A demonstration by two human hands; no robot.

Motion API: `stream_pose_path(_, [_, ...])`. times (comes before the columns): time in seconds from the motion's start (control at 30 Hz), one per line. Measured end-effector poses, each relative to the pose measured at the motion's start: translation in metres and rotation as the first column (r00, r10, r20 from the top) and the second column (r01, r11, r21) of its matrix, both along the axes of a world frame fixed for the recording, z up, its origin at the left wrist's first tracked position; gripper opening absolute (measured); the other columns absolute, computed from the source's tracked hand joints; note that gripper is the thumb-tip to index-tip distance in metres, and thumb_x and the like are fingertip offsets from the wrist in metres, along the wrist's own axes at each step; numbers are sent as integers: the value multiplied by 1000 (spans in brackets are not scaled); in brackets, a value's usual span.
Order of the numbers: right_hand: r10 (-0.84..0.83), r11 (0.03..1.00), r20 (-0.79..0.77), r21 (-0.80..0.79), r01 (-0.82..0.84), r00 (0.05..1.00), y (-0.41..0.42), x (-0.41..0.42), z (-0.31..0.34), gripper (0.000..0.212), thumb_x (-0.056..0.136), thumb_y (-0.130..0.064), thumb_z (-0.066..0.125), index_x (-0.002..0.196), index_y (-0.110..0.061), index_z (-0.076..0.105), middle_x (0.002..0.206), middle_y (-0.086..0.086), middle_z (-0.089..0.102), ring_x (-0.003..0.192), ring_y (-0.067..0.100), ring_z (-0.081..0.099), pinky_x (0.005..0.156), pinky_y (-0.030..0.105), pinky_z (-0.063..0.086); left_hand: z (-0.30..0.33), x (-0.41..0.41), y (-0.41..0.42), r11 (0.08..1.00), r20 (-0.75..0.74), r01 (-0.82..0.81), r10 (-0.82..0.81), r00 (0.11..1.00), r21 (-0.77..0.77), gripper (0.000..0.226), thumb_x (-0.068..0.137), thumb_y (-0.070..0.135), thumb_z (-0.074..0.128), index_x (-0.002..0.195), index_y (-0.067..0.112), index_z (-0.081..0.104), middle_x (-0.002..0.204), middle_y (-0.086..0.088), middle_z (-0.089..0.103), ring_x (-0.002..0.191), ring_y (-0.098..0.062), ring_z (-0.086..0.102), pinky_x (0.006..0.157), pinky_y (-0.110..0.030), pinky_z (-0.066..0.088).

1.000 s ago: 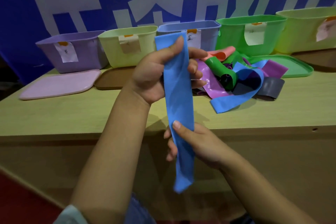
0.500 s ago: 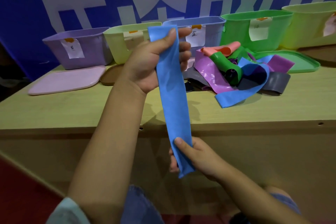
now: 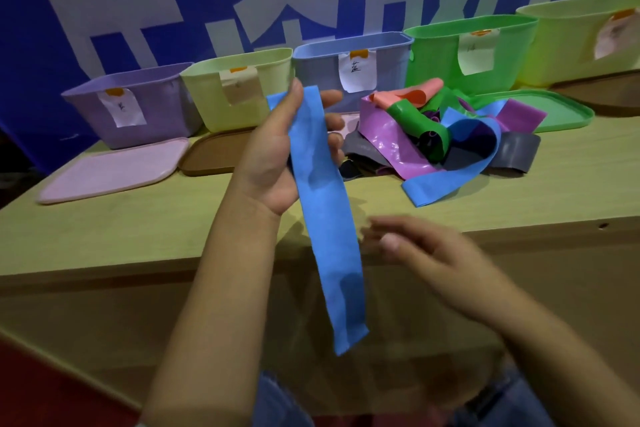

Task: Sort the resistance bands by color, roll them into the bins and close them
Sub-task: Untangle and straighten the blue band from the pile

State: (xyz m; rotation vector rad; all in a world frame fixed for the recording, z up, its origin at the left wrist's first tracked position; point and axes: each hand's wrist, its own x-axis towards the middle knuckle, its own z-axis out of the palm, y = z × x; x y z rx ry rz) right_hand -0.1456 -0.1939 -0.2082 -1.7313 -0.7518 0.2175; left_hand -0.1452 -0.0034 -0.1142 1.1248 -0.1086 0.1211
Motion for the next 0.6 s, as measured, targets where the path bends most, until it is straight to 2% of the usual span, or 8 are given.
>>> stream_pose_path(0.1, [-157,979,377,-65,195,913,-23,23,41,23,83,-37,58,105,-35,63,100,-19,69,94,-6,62,81,14,49,-8,1,-7,997,-54,50,-53,997,-52,53,98,51,28,95,9,60,63,-1,57,49,-10,54,51,-20,47])
stream_pose_path(0.17, [-32,884,595,-358,300,803,-28,49,58,34,85,-30,63,119,-32,60,119,-13,62,108,0,56,87,21,45,-12,3,-13,994,-90,72,-80,993,-84,57,96,54,28,94,7,59,62,-2,56,48,-11,54,51,-20,46])
stream_pose_path(0.23, [175,638,524,-705,310,833,-31,76,63,48,86,-31,65,132,-33,50,140,-11,46,127,11,45,101,30,36,-14,6,-16,992,-108,80,-90,990,-98,58,96,56,27,94,7,60,61,-3,56,48,-11,54,52,-20,45])
stream_pose_path(0.27, [217,527,443,-803,277,870,-33,86,62,53,86,-32,65,135,-35,46,144,-11,42,129,14,43,105,32,33,-16,7,-17,991,-108,86,-97,989,-102,59,96,56,27,94,7,60,62,-3,56,48,-12,54,52,-20,45])
stream_pose_path(0.3, [223,476,386,-844,246,895,-34,94,61,54,86,-33,65,136,-37,44,142,-10,44,127,15,45,104,33,35,-17,8,-18,990,-105,92,-103,989,-104,59,96,56,27,94,7,60,62,-3,56,48,-12,54,52,-20,46])
stream_pose_path(0.4, [202,556,488,-771,311,849,-33,105,53,41,88,-31,63,128,-35,54,125,-8,60,109,12,56,86,24,42,-20,11,-18,990,-95,98,-108,990,-104,61,96,55,27,91,7,64,63,-4,56,50,-13,54,53,-21,46])
stream_pose_path(0.5, [107,660,632,-622,421,767,-30,108,48,33,92,-31,59,124,-25,59,110,-1,68,94,18,60,71,25,39,-21,13,-18,987,-97,99,-111,989,-124,67,95,55,28,78,9,73,62,-4,57,50,-13,55,53,-21,46])
stream_pose_path(0.6, [-22,787,614,-476,393,789,-31,111,55,27,95,-27,54,118,-16,62,95,5,66,78,18,53,61,27,30,-19,15,-18,985,-106,95,-111,988,-147,67,94,56,30,74,10,75,61,-4,57,49,-13,55,53,-21,47])
